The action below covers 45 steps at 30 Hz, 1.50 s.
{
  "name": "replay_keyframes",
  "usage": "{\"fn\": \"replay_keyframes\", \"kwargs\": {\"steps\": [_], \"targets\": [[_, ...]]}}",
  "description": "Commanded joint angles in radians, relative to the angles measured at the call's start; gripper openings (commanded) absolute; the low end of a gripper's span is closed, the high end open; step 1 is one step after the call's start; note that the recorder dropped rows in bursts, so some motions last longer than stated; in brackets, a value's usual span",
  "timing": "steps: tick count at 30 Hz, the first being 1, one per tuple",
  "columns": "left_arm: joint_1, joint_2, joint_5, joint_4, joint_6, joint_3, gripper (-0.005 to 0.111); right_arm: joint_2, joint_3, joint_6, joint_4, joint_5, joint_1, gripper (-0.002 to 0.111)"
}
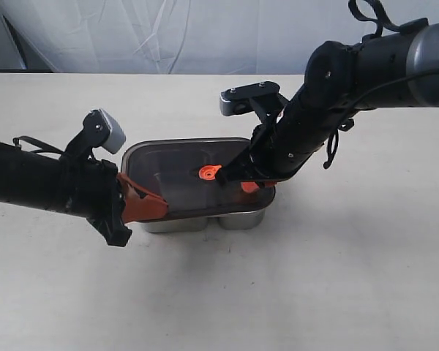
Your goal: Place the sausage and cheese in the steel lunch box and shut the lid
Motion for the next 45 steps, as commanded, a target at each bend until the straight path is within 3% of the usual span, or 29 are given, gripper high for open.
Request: {"fn": "replay_keyframes", "kwargs": {"steps": [1,15,25,42,45], "targets": [[-0.001,0.018,-0.16,0.031,-0.001,0.005,0.0,0.06,0.027,-0.008,-0.006,0.01,0.003,-0.001],[-0.001,0.018,-0.154,-0.001,0.002,-0.015,0.0,-0.061,0.027,-0.008,-0.01,0.028,0.003,-0.001],[-0.001,0.014,-0.016,-0.019,0.002,-0.055,0.0,-0.107,0.027,-0.006,-0.014,0.011,0.003,-0.001],[-0.001,-0.071,-0.022,-0.076,0.031,-0.095,0.0,-0.171,0.027,0.02,-0.036,-0.113,0.003,-0.001],[-0.001,-0.075,-0.103,-0.076,0.031,-0.112,0.0,-0.171,0.027,0.02,-0.049,-0.108,0.003,-0.001]]}}
